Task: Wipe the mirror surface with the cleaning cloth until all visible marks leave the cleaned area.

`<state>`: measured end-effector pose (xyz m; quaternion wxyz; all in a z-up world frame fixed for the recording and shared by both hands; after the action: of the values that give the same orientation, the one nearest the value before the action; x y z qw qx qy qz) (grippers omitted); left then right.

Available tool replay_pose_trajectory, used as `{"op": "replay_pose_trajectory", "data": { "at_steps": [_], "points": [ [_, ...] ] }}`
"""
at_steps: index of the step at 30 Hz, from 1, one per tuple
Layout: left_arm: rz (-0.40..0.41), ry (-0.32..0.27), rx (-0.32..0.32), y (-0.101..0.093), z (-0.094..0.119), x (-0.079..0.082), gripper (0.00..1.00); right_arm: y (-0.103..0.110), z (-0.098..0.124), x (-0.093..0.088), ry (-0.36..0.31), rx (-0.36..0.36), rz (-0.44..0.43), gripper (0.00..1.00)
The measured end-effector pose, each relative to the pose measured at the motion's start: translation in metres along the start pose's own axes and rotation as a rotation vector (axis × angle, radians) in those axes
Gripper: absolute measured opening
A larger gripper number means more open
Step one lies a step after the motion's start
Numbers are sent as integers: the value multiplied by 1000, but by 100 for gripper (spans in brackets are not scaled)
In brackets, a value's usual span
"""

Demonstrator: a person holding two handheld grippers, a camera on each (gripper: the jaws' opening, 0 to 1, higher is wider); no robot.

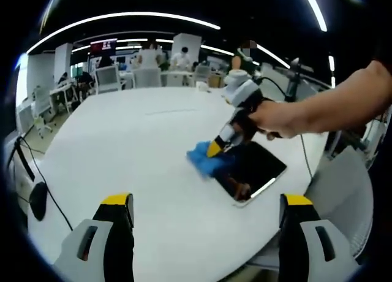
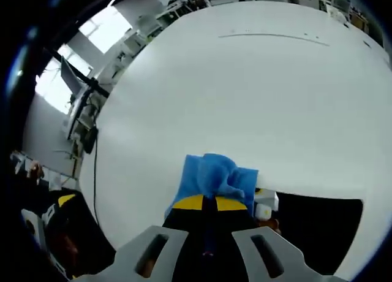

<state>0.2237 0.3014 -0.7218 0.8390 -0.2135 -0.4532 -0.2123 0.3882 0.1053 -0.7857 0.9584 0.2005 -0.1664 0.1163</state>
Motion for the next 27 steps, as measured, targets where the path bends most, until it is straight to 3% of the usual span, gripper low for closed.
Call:
{"op": "replay_pose_trajectory", "data": {
  "at_steps": [8, 27],
  "points": [
    [12, -7, 4, 3, 0, 1, 99, 1, 1, 4, 1, -1, -20, 0],
    [20, -18, 10, 0, -1, 4, 99, -1, 4, 3, 8, -2, 25, 0]
  ]
}}
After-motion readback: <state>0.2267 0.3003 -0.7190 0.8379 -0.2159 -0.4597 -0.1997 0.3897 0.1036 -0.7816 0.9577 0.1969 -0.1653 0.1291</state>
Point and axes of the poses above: the point that each gripper's makers call its tool centre point, and the gripper's own axes: z roughly backward along the fingers, y roughly to its left, x roughly out of its top, the point moved 8 cm from there along z, roughly backward along the fingers
